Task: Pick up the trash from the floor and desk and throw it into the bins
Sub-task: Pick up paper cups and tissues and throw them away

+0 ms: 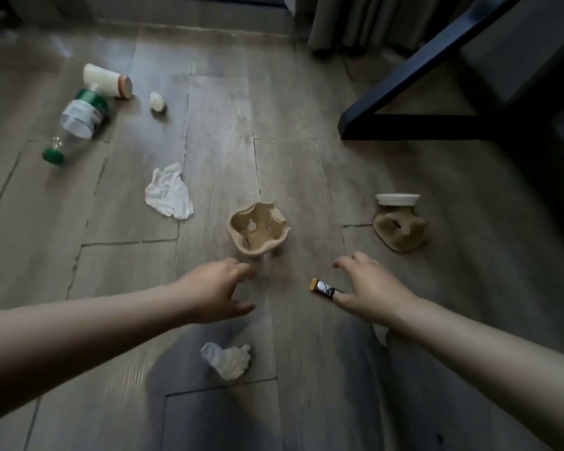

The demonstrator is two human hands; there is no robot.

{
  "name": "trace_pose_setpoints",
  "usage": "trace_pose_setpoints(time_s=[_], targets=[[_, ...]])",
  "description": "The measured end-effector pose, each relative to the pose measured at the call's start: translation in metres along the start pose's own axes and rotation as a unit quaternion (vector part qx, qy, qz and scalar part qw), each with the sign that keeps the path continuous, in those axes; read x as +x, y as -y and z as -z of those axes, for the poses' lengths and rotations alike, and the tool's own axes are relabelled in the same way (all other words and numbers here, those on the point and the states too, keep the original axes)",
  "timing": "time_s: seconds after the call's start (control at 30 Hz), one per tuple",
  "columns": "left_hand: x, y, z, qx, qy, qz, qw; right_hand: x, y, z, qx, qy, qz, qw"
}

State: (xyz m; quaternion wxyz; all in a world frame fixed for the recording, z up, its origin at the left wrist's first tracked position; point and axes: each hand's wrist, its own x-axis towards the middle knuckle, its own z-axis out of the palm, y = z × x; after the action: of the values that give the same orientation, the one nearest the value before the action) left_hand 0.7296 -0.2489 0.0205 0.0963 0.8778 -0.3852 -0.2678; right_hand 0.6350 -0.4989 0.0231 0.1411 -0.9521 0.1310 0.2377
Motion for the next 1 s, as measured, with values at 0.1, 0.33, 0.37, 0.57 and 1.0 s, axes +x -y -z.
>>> trace_pose_setpoints(time_s=[0.1,0.33,0.37,0.57,1.0], targets=[[-0.009,-0.003,0.003,-0.011,-0.002,0.015,1.000,-0.006,0.000,-0.001,-0.001,-0.004,-0.030,1.000],[-0.026,0.005,-0.027,0.004,0.096,0.045,0.994,-0.019,-0.026,-0.016,0.015,-0.011,-0.080,0.997],[-0.025,0.003,-0.031,0.006,0.104,0.050,0.993,-0.020,-0.030,-0.018,0.019,-0.018,-0.085,0.996],[-0.019,-0.015,-0.051,0.016,0.125,0.067,0.990,-0.028,-0.048,-0.034,0.036,-0.034,-0.131,0.990],[0.000,-0.014,-0.051,-0.057,0.046,0.050,0.996,-0.015,-0.063,-0.049,0.131,-0.047,-0.041,0.989]])
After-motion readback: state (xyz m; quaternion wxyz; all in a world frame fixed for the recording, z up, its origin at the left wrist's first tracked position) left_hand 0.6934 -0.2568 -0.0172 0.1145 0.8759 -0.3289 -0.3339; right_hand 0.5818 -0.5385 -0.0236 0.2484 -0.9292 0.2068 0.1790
